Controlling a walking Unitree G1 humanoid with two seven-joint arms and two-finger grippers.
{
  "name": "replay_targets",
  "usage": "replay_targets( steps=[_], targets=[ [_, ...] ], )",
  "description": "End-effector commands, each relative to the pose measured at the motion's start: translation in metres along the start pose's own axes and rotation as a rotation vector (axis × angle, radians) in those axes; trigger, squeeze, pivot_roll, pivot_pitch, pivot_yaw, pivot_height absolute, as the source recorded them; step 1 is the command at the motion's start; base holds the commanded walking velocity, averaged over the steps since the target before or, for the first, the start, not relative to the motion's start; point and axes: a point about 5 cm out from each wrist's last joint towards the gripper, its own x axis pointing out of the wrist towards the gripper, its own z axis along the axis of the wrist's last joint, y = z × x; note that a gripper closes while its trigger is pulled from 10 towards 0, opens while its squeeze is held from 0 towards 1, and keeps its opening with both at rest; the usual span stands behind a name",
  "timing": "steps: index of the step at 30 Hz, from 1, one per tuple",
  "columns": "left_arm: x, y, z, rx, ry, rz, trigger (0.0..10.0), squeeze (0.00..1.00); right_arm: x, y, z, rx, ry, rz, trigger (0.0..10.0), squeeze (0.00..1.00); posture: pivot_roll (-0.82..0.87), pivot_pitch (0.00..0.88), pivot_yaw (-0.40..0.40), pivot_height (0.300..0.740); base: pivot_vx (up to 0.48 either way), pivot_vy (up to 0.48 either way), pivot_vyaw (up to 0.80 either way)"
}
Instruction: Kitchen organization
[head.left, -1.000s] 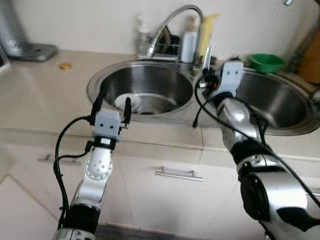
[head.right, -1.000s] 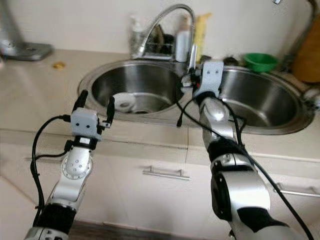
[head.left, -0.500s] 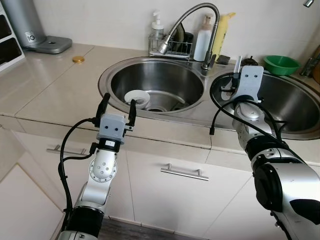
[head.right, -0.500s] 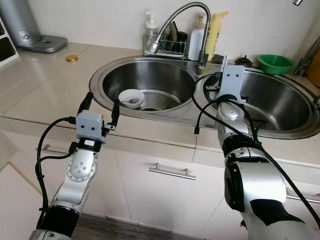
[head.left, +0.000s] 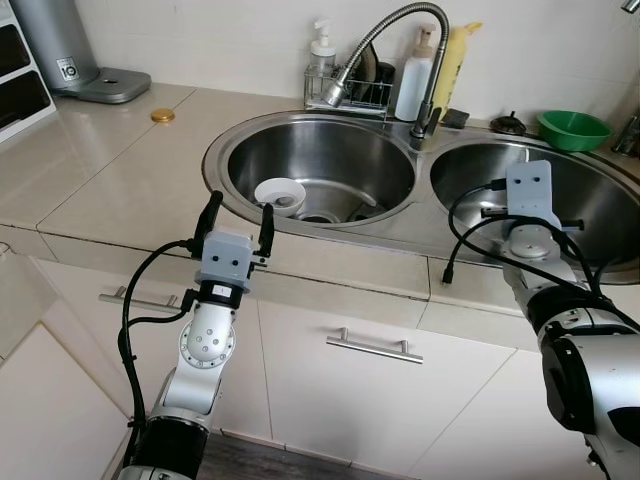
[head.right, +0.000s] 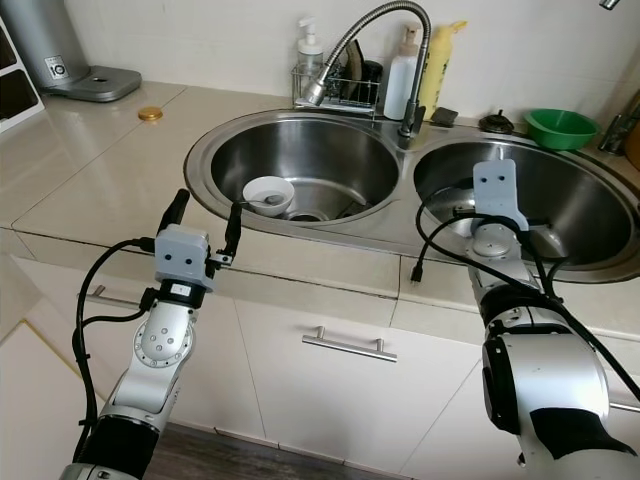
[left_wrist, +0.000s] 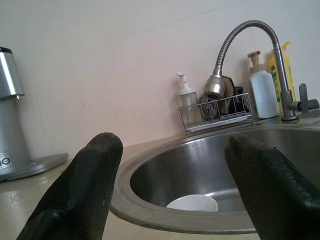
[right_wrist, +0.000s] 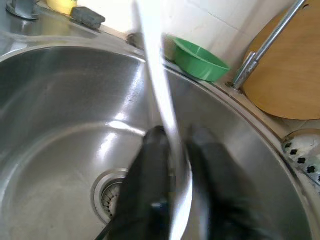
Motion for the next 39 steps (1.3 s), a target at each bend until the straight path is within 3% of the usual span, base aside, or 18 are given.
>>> replay_targets(
  steps=[1,13,15,16,20,21,22,23,26,31,39],
  targets=[
    [0.0,-0.001,0.001,-0.003,0.004,-0.004,10.0,0.0,-0.002,0.0,-0.01,0.026,0.038,0.015,10.0,1.0,0.14,0.0,-0.049,0.74,0.0,0.0,0.0],
    [0.0,-0.002,0.001,-0.023,0.007,-0.016,10.0,0.0,-0.002,0.004,0.0,0.155,-0.007,0.022,10.0,1.0,0.13,0.0,-0.042,0.74,0.0,0.0,0.0],
    [-0.001,-0.002,0.0,-0.026,0.013,-0.014,10.0,0.0,-0.002,0.006,0.009,0.269,-0.057,0.039,10.0,1.0,0.13,0.0,-0.042,0.74,0.0,0.0,0.0],
    [-0.001,-0.002,0.0,-0.026,0.013,-0.014,10.0,0.0,-0.002,0.006,0.009,0.269,-0.057,0.039,10.0,1.0,0.13,0.0,-0.042,0.74,0.0,0.0,0.0],
    [-0.002,-0.001,0.0,-0.027,0.017,-0.015,10.0,0.0,-0.006,0.016,0.027,0.452,-0.171,0.126,10.0,1.0,0.13,0.0,-0.042,0.74,0.0,0.0,0.0],
    [-0.003,-0.001,0.0,-0.029,0.016,-0.015,10.0,0.0,-0.009,0.024,0.034,0.517,-0.228,0.19,10.0,0.95,0.13,0.0,-0.041,0.74,0.0,0.0,0.0],
    [-0.003,-0.001,0.001,-0.03,0.015,-0.016,10.0,0.0,-0.013,0.03,0.039,0.558,-0.273,0.237,10.0,0.57,0.13,0.0,-0.041,0.74,0.0,0.0,0.0],
    [-0.003,-0.001,0.001,-0.031,0.013,-0.016,10.0,0.0,-0.018,0.036,0.043,0.597,-0.314,0.28,10.0,0.0,0.13,0.0,-0.04,0.74,0.0,0.262,0.0],
    [-0.002,-0.001,0.003,-0.034,0.005,-0.019,10.0,0.0,-0.037,0.055,0.05,0.663,-0.423,0.394,10.0,0.0,0.12,0.0,-0.037,0.74,0.0,0.44,0.0],
    [0.0,-0.001,0.004,-0.033,-0.002,-0.023,10.0,0.0,-0.056,0.072,0.044,0.688,-0.462,0.478,10.0,0.0,0.11,0.0,-0.034,0.74,0.0,0.472,0.0],
    [0.003,-0.003,0.007,-0.04,-0.019,-0.024,10.0,0.0,-0.083,0.083,0.032,0.678,-0.491,0.541,10.0,0.0,0.1,0.0,-0.033,0.74,0.0,0.474,0.0]
  ],
)
